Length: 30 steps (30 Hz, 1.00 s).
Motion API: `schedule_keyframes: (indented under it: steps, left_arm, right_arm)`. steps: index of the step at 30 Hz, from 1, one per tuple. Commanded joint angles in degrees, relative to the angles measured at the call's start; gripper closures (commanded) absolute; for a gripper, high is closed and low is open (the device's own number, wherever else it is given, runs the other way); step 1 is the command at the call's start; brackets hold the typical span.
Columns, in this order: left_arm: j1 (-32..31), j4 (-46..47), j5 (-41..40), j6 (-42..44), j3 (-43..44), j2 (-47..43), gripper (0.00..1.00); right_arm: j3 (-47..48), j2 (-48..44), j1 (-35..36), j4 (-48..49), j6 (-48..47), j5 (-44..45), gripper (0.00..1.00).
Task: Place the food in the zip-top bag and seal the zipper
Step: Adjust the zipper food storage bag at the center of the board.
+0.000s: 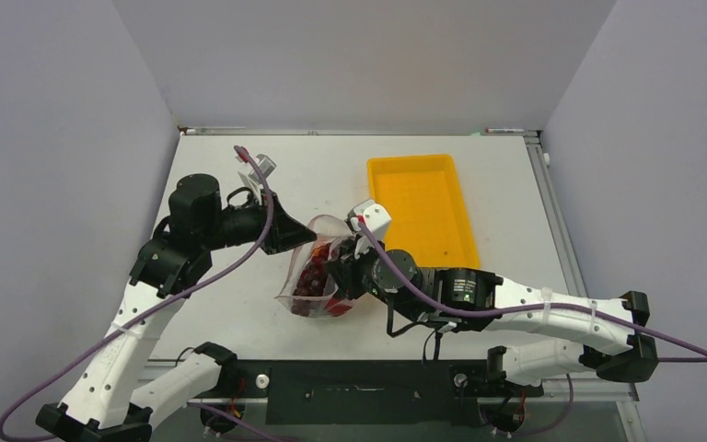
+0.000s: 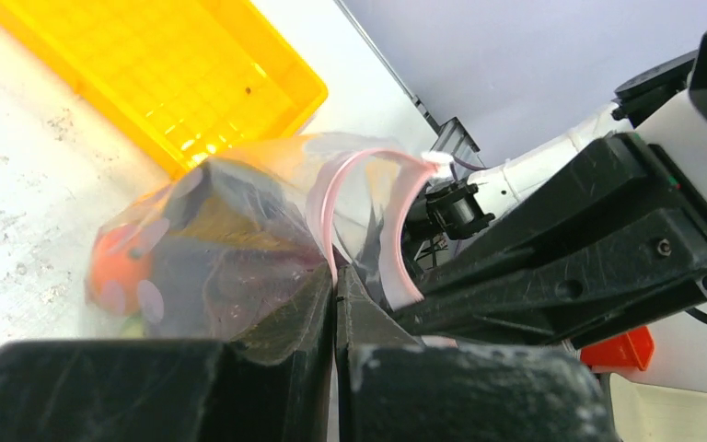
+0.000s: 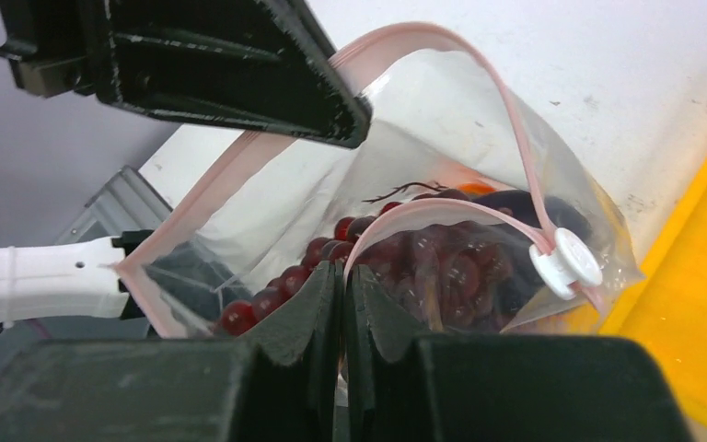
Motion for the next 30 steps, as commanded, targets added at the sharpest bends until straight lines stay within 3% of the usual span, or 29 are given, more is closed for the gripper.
schedule_keyframes:
  steps: [1, 12, 19, 24, 30]
  left_arm:
    - [0.71, 0.94, 3.52, 2.17, 2.66, -1.27, 1.00]
    - [0.92, 4.39, 7.02, 3.06, -6.21, -0.84, 1.00]
    - [-0.47, 5.09, 9.23, 3.43, -8.86, 0.36, 1.00]
    - [-3.09, 3.05, 8.07, 4.90, -7.85, 0.23, 1.00]
    - [-4.83, -1.13, 4.99, 7.38, -6.36, 0.04, 1.00]
  right_arm:
    - [0.58, -0.19, 2.98, 5.66, 1.94, 7.76, 0.95]
    - [-6.13, -1.29, 3.66, 6.71, 5.59, 13.30, 0.93]
    - [-3.73, -1.47, 3.69, 1.39, 3.84, 13.30, 0.80]
    - [-0.93, -2.22, 3.67, -2.51, 1.70, 12.51, 0.58]
    - [0.58, -6.12, 3.60, -6.46, -2.70, 12.41, 0.46]
